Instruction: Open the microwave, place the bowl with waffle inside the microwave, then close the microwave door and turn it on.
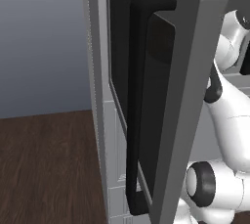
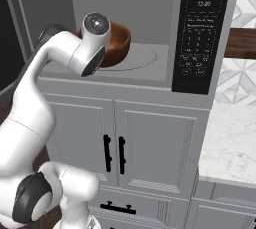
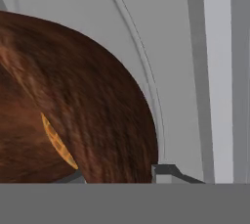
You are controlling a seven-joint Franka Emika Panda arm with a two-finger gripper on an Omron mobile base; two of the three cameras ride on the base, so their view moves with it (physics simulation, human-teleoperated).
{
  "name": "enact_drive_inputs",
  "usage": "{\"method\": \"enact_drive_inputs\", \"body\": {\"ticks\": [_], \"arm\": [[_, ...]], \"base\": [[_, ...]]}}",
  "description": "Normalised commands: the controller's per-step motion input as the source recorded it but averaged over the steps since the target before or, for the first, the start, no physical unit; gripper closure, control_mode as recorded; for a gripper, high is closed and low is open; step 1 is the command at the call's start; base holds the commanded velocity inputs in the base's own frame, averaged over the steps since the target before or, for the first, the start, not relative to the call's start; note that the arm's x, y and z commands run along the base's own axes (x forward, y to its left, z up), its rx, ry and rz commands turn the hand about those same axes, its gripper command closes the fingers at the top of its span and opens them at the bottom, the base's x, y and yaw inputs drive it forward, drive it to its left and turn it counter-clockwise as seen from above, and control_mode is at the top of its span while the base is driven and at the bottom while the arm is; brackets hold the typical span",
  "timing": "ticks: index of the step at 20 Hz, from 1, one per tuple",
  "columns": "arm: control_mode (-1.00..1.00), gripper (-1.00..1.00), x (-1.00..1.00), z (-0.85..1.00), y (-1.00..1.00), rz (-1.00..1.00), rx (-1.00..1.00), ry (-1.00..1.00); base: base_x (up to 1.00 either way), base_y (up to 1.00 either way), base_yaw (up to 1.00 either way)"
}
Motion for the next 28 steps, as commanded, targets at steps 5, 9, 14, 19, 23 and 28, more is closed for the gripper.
{"method": "enact_drive_inputs", "body": {"ticks": [5, 9, 14, 19, 23, 28], "arm": [[-1.0, 1.0, 0.86, -0.32, 0.0, -0.07, 0.01, 0.06], [-1.0, -1.0, 0.83, -0.43, 0.0, -0.03, 0.03, 0.01], [-1.0, -1.0, 0.28, -0.48, 0.0, 0.0, 0.03, -0.05], [-1.0, -1.0, -0.67, -0.11, 0.01, 0.01, 0.02, -0.22], [-1.0, -1.0, -0.96, 0.14, 0.01, 0.02, 0.0, -0.19], [-1.0, -1.0, -1.0, 0.3, 0.0, 0.0, 0.0, -0.08]], "base": [[0.0, 0.0, 0.0], [0.0, 0.0, 0.0], [0.0, 0.0, 0.0], [0.0, 0.0, 0.0], [0.0, 0.0, 0.0], [0.0, 0.0, 0.0]]}}
